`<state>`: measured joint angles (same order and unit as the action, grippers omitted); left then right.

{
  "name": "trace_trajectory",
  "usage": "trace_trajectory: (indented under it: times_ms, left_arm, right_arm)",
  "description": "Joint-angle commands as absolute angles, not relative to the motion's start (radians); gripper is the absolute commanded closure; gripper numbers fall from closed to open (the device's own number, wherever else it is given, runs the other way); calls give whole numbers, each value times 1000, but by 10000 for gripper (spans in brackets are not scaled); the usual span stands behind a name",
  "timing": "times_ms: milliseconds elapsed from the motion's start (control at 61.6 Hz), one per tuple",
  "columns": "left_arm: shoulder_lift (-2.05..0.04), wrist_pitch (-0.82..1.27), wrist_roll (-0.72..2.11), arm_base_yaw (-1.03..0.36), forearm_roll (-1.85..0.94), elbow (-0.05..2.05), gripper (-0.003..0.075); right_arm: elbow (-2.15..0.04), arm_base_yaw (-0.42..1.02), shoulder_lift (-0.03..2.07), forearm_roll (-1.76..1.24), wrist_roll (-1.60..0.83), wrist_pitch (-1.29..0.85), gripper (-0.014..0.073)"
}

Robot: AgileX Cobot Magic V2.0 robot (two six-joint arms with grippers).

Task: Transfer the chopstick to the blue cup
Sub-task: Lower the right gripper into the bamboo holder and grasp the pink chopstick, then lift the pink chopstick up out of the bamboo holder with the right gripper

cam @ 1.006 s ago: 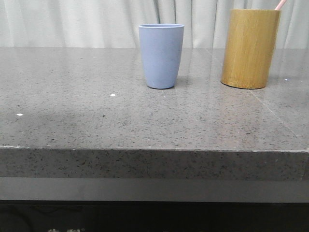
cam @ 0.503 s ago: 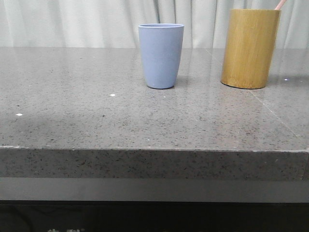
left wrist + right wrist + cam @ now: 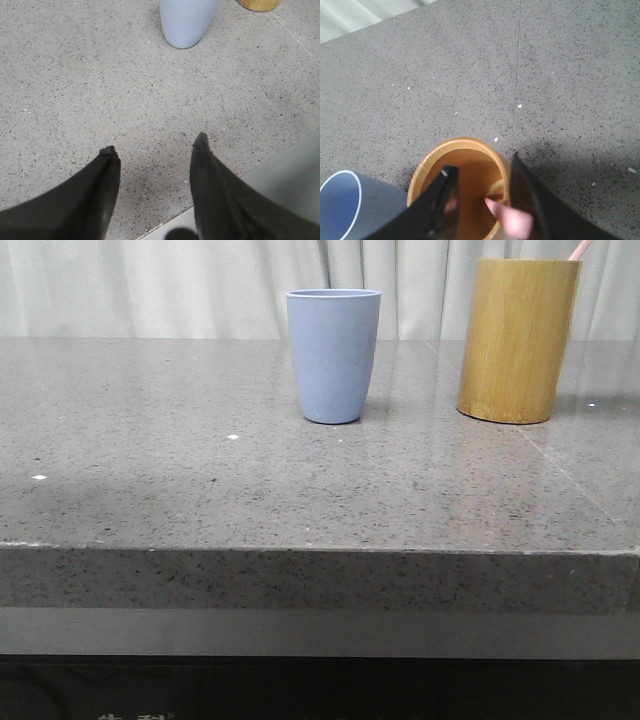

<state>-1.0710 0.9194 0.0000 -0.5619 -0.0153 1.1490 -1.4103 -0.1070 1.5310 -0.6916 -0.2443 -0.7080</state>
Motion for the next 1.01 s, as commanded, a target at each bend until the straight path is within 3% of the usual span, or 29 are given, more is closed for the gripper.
trace_trajectory:
  times_ms: [0, 178, 324, 519, 990]
  left_arm:
    - [-1054, 852, 0, -569, -16, 1176, 384]
    - [-1054, 852, 0, -569, -16, 1176, 384]
    - [-1054, 852, 0, -569, -16, 1176, 384]
    - [-1054, 852, 0, -569, -16, 1176, 384]
    - [-1054, 852, 0, -569, -16, 1176, 384]
  right_arm:
    - [-1448, -112, 1494, -708, -258, -664, 441]
    - [-1448, -112, 1493, -683, -258, -671, 581]
    - [-1451, -112, 1486, -634, -258, -676, 643]
    - [-1537, -112, 1484, -599, -258, -732, 652]
    - [-2010, -54, 1483, -440, -260, -1008, 652]
